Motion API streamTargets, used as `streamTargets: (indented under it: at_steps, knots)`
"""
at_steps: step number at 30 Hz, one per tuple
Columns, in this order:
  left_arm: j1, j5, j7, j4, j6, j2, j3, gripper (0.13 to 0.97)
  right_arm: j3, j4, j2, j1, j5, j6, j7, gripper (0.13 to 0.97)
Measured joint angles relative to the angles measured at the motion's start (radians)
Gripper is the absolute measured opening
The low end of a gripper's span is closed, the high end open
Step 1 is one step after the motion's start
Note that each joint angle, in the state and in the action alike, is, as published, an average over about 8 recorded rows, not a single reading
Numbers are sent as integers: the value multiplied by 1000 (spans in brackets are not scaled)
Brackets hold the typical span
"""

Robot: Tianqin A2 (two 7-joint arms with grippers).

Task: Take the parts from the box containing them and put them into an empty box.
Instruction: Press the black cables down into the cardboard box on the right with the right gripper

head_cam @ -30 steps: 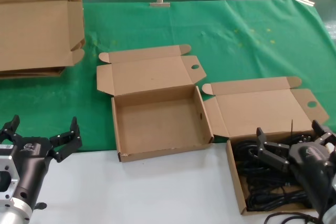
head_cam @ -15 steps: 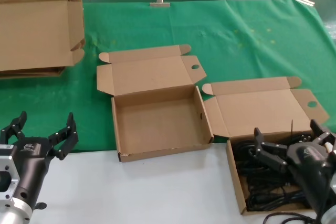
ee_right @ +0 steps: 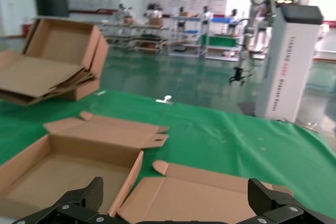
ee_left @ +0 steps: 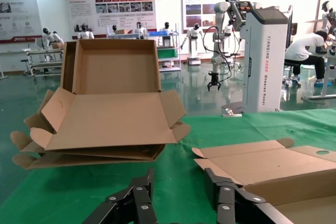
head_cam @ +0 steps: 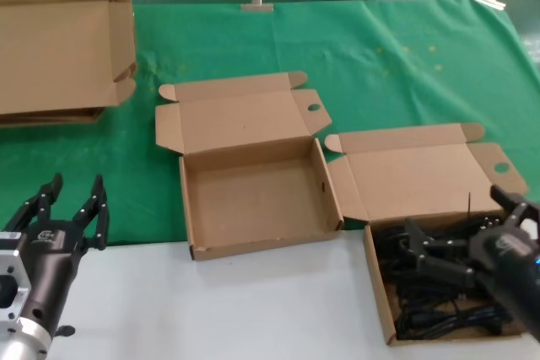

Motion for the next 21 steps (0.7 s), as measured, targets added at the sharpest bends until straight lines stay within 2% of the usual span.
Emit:
streamTargets:
  at_steps: [8,12,17,21]
  knots:
    - [0,0,0,0,0,0,0,306,-25,10,253,25,38,-111,110,966]
    - [0,0,0,0,0,0,0,306,-18,1,357,50,34,-214,155,966]
    - [0,0,0,0,0,0,0,244,-22,-29,446,113,10,-372,194,966]
    - [0,0,0,0,0,0,0,206,-47,-69,476,193,-30,-513,201,966]
